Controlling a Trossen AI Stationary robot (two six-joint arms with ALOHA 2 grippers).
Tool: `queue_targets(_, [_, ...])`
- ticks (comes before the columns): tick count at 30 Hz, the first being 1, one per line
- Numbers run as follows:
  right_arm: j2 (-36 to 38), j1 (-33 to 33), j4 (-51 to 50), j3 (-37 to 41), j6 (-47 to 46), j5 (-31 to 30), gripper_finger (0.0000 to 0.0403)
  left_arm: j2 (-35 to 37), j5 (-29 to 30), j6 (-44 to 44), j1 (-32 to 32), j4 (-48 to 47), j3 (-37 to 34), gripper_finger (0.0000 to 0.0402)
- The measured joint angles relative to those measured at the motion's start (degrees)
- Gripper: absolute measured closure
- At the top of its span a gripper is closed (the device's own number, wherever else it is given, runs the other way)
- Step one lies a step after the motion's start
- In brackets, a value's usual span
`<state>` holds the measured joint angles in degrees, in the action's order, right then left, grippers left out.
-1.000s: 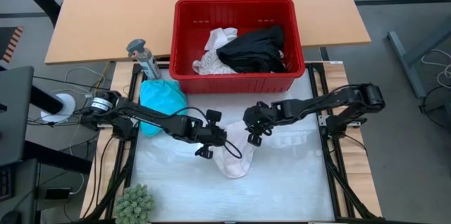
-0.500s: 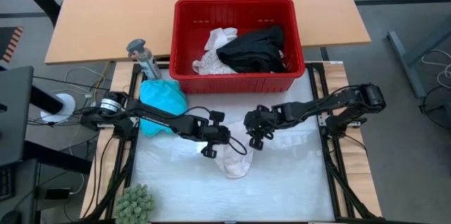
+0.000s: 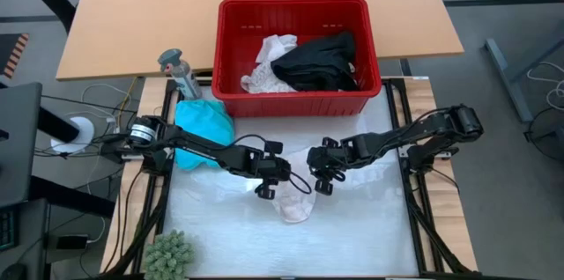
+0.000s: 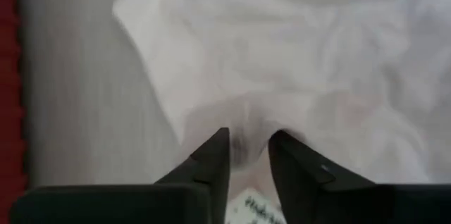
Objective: Fold laundry
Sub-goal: Fold the white underwear
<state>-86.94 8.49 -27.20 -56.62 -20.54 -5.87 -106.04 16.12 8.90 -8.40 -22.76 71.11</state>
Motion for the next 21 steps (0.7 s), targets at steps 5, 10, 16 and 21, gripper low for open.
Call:
queue_targets(5, [0.00,0.48,-0.15,0.02,-0.02,-0.04,0.0275,0.02,-1.99,0.94,0.00,3.96,0.00,0.0248])
queue_targets(10, [0.00,0.46,-0.07,0.01,-0.11,-0.04,0.0275,0.07,3.47,0.24,-0.04,5.79,2.87,0.0219])
queue_targets(16, [0.00,0.48,-0.19,0.01,-0.47,-0.04,0.0275,0.18,5.09,-4.07,-0.34,-6.63,10.41,0.0216])
queue_targets(21, [0.00,0.93,-0.75,0.00,-0.89,-0.07,0.0275,0.44,8.17,-14.89,-1.17,-22.44,10.26,0.0219])
